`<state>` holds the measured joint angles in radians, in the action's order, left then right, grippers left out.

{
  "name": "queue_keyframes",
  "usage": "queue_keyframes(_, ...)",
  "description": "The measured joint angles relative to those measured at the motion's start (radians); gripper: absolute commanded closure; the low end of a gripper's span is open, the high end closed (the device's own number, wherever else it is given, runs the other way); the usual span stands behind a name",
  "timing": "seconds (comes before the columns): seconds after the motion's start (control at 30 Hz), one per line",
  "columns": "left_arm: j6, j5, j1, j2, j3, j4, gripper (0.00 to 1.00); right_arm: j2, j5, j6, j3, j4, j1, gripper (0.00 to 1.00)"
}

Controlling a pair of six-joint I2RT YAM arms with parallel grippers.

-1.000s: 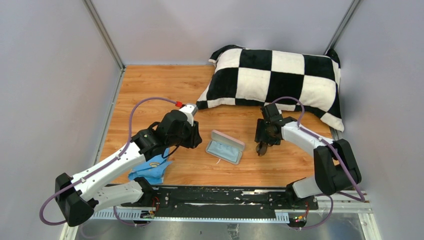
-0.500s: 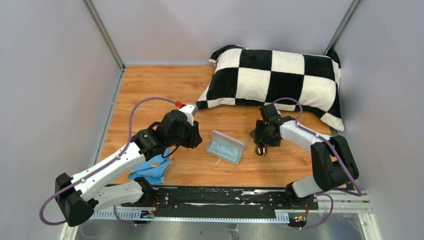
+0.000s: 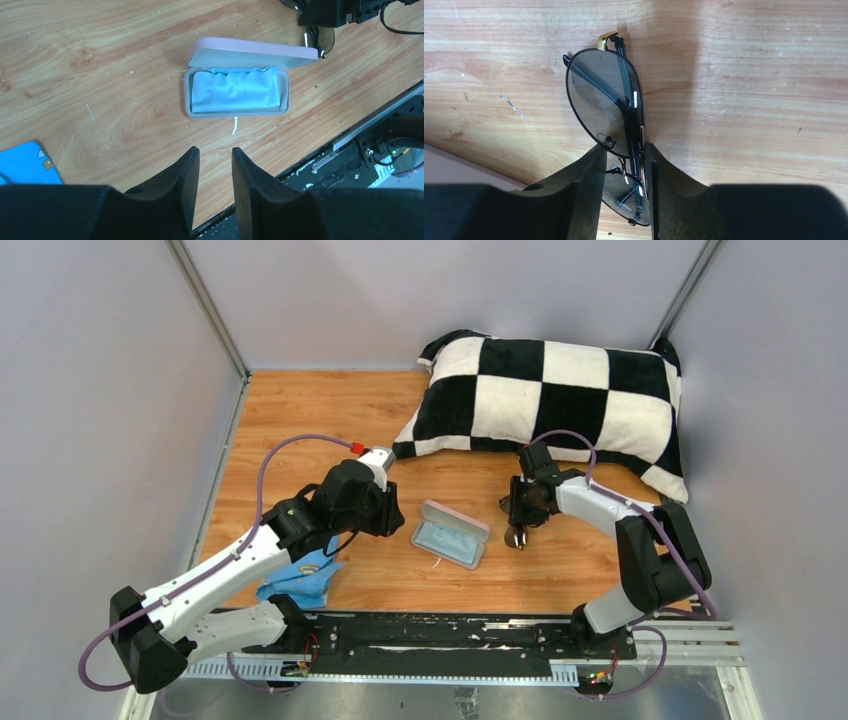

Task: Organize the sunglasses
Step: Pick up the sunglasses from the center of the board, then place the sunglasses in the sunglasses case.

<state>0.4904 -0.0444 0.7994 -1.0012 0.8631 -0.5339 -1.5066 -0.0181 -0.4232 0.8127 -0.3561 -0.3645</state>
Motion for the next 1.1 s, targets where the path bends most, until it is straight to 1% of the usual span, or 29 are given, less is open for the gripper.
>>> queue_keyframes(0.03,0.000,0.000,0.000,0.000,0.000,0.000,0.64,0.000,-0.006,0.002,0.000,0.000,0.000,0.71)
queue_keyframes(0.17,0.000,0.002,0.000,0.000,0.000,0.001,0.64,0.020,-0.022,0.005,0.000,-0.002,0.000,0.74)
queue_keyframes(0.57,0.000,0.019,0.000,-0.006,0.000,0.003,0.64,0.153,-0.073,0.010,0.000,-0.040,0.000,0.76)
queue_keyframes(0.7,0.000,0.019,0.000,-0.006,0.000,0.003,0.64,0.221,-0.094,0.019,0.001,-0.074,0.000,0.75)
queue_keyframes(0.83,-0.004,0.015,0.000,-0.005,0.008,-0.003,0.64,0.297,-0.124,0.038,0.037,-0.113,-0.004,0.75)
queue_keyframes(0.97,-0.014,-0.008,0.000,0.003,0.015,-0.022,0.64,0.355,-0.154,0.085,0.113,-0.125,-0.060,0.74)
queue_keyframes(1.1,-0.027,-0.047,0.000,0.023,0.015,-0.060,0.64,0.360,-0.162,0.157,0.186,-0.128,-0.207,0.73)
